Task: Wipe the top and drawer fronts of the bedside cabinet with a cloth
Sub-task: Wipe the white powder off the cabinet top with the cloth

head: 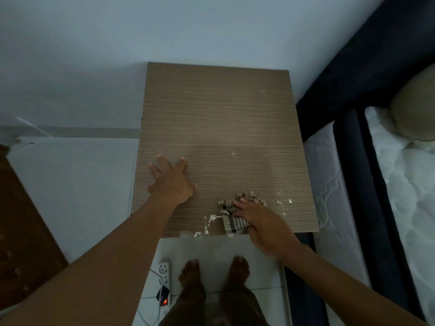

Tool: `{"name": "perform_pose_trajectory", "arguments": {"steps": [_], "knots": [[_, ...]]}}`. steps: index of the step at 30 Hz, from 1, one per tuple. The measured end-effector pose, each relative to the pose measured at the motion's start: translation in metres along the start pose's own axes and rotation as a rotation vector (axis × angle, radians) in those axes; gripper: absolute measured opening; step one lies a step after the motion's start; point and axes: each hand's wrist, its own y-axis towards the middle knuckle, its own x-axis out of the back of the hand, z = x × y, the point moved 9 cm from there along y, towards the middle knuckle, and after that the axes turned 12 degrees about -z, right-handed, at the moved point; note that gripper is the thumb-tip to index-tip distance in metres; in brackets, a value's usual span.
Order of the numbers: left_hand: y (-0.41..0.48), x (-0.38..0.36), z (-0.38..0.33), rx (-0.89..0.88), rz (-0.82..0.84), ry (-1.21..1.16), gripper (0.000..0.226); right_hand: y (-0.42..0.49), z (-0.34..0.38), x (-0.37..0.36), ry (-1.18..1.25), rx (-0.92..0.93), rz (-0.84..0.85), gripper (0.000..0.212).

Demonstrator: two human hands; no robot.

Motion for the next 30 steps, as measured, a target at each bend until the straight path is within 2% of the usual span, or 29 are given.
{"name": "perform_pose_trajectory", "arguments": {"steps": [3,7,9,11,13,15,19,25,30], "knots": [[0.003,0.001,-0.002,-0.011,-0.014,0.022,0.083,-0.007,-0.002,0.023,0.146,-0.104,-0.148,0.046],[0.001,-0.003,-0.015,-0.069,-0.039,0.048,0.081,-0.012,-0.019,0.084,0.337,-0.348,-0.477,0.052],[-0.002,-0.006,-0.021,-0.074,-0.044,0.055,0.082,-0.016,-0.034,0.115,0.311,-0.506,-0.61,0.051],[-0.001,-0.008,-0.023,-0.064,-0.047,0.061,0.084,-0.021,-0.054,0.137,0.177,-0.659,-0.676,0.05],[0.0,-0.009,-0.023,-0.059,-0.037,0.066,0.086,-0.023,-0.081,0.143,0.053,-0.757,-0.676,0.048],[0.0,-0.01,-0.021,-0.067,-0.032,0.079,0.087,-0.014,-0.105,0.135,0.013,-0.77,-0.602,0.05],[0.002,-0.012,-0.019,-0.075,-0.028,0.08,0.085,0.014,-0.12,0.1,-0.06,-0.609,-0.372,0.056],[-0.001,-0.01,-0.02,-0.077,-0.016,0.081,0.083,-0.009,-0.105,0.083,-0.086,-0.517,-0.355,0.06],[-0.005,-0.008,-0.023,-0.07,0.0,0.062,0.083,-0.039,-0.072,0.057,-0.036,-0.585,-0.432,0.056]]}}
